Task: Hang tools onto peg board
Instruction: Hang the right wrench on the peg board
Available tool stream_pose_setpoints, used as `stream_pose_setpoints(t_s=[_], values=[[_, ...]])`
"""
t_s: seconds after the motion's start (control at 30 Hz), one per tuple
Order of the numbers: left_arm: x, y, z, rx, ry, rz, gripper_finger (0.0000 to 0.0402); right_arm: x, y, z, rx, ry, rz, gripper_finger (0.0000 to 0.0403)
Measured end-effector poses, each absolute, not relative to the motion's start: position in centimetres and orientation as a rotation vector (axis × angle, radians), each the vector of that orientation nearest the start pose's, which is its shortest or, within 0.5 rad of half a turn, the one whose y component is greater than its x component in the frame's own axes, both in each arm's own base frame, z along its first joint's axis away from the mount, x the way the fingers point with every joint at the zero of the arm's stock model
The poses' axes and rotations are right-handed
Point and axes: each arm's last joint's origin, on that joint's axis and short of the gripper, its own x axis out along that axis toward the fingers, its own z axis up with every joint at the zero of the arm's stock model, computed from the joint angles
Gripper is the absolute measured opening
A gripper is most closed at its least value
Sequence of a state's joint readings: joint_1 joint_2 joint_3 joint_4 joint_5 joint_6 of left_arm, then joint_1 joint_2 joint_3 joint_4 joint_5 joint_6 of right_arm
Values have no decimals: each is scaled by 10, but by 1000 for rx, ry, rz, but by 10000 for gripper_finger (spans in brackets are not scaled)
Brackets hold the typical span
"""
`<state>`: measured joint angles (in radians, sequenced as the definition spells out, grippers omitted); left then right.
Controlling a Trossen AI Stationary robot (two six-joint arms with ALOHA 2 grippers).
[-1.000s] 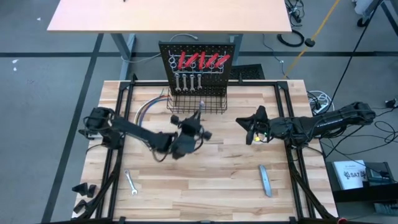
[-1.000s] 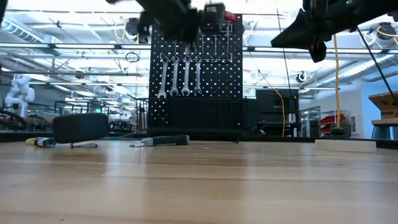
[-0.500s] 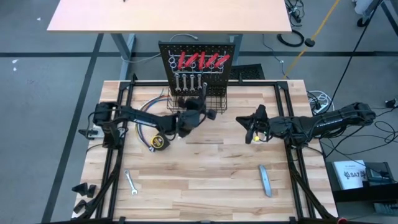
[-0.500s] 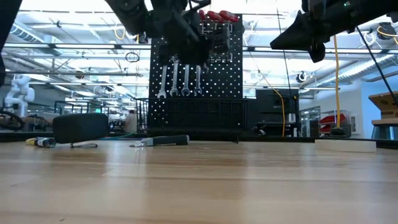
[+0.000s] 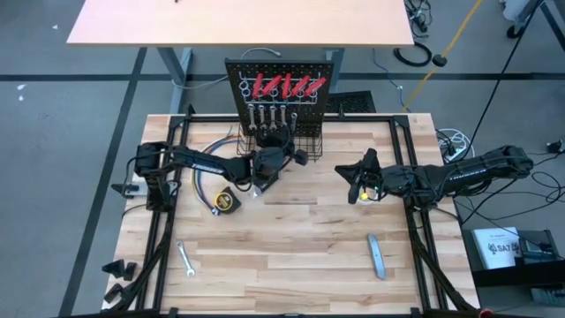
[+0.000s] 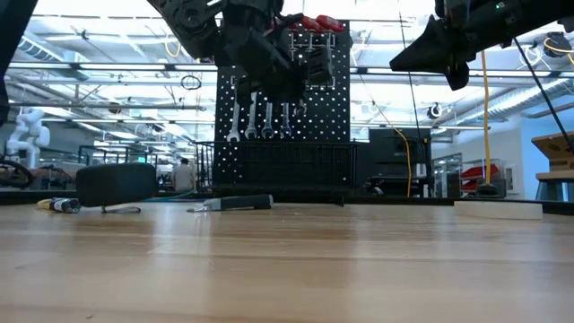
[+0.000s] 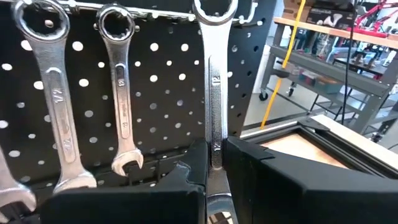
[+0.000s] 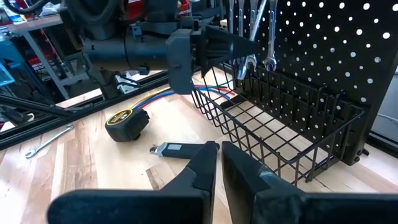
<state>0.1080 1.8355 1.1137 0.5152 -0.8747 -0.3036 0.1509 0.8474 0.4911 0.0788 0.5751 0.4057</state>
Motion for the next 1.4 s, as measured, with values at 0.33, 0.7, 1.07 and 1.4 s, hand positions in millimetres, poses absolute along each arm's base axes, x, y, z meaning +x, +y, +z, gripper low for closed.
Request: stream_pose_setpoints(t_s=[0.33, 0.7, 1.07, 1.4], values=[[391, 74, 223, -208, 51, 995, 29, 185, 12, 247, 297, 171, -469, 19], [390, 85, 221, -207, 60, 1016, 29, 185, 12, 248, 298, 159, -466, 19], [389, 90, 219, -206, 85, 1000, 29, 187, 8, 246, 296, 168, -488, 19], [386, 106, 217, -216, 117, 972, 29, 189, 8, 245, 297, 172, -493, 19]])
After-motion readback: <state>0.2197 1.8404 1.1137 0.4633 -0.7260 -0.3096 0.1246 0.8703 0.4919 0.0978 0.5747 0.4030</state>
